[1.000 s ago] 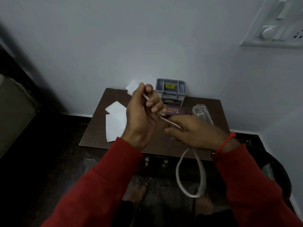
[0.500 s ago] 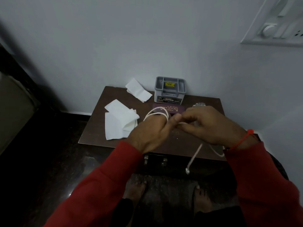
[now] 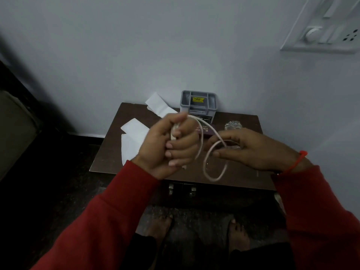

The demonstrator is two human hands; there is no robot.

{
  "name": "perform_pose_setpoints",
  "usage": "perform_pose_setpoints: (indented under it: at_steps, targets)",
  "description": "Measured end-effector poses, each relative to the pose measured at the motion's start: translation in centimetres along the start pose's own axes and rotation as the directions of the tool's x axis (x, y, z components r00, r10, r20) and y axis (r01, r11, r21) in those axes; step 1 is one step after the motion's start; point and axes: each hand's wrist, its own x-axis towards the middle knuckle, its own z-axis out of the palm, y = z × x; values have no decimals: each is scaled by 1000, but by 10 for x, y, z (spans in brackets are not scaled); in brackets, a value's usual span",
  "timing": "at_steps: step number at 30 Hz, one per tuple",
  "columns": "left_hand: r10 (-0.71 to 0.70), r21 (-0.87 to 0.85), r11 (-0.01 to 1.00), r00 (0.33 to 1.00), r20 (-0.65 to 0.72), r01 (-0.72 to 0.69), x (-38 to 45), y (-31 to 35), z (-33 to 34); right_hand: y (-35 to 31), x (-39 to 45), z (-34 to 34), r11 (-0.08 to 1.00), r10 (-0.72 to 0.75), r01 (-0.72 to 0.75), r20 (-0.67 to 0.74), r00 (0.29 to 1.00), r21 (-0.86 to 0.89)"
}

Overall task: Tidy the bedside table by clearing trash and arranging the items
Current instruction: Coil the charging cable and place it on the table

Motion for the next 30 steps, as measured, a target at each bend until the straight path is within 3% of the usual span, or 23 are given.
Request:
perform_pose_setpoints:
  at_steps: [3, 6, 9, 13, 15, 16, 19, 22, 23, 24, 25, 27, 30]
  targets:
    - [232, -105, 966, 971, -66, -238, 2, 2, -1, 4, 7, 9, 998, 31, -32, -21, 999, -54]
    - [340, -96, 930, 929, -148, -356, 5, 0, -6, 4, 14, 17, 977, 126, -120, -23, 992, 178]
    - [352, -45, 930, 921, -170, -364, 3, 1, -8, 1, 15, 16, 883, 165, -109, -84, 983, 457]
    - [314, -14, 948, 939, -143, -319, -3, 6, -5, 18, 17, 10, 729, 280, -25, -265, 923, 684]
    - [302, 33, 953, 947, -108, -300, -4, 5, -4, 33, 18, 9, 603, 351, -11, -253, 901, 798]
    - [293, 60, 956, 952, -85, -288, -3, 4, -2, 38, 19, 10, 591, 379, -37, -238, 894, 806]
    - [237, 124, 964, 972, -4, -234, -3, -1, 1, 50, 21, 16, 762, 474, -247, -256, 842, 599]
    - [206, 128, 969, 977, 54, -212, -4, -2, 4, 59, 20, 20, 887, 451, -449, -413, 791, 110]
    - [204, 122, 970, 977, 65, -210, -5, -1, 5, 58, 19, 19, 909, 372, -416, -464, 804, 8]
    - [200, 112, 972, 977, 72, -207, -5, 0, 5, 52, 18, 17, 951, 279, -308, -487, 827, 22]
    - [189, 105, 975, 979, 77, -197, -6, 1, 6, 43, 17, 15, 976, 215, -165, -481, 850, 146]
    - [171, 91, 980, 982, 82, -178, -6, 1, 8, 18, 16, 12, 899, 106, 83, -397, 912, 431]
    - [161, 102, 980, 984, 76, -168, -5, -1, 11, -9, 16, 21, 802, -93, 207, -225, 970, 560]
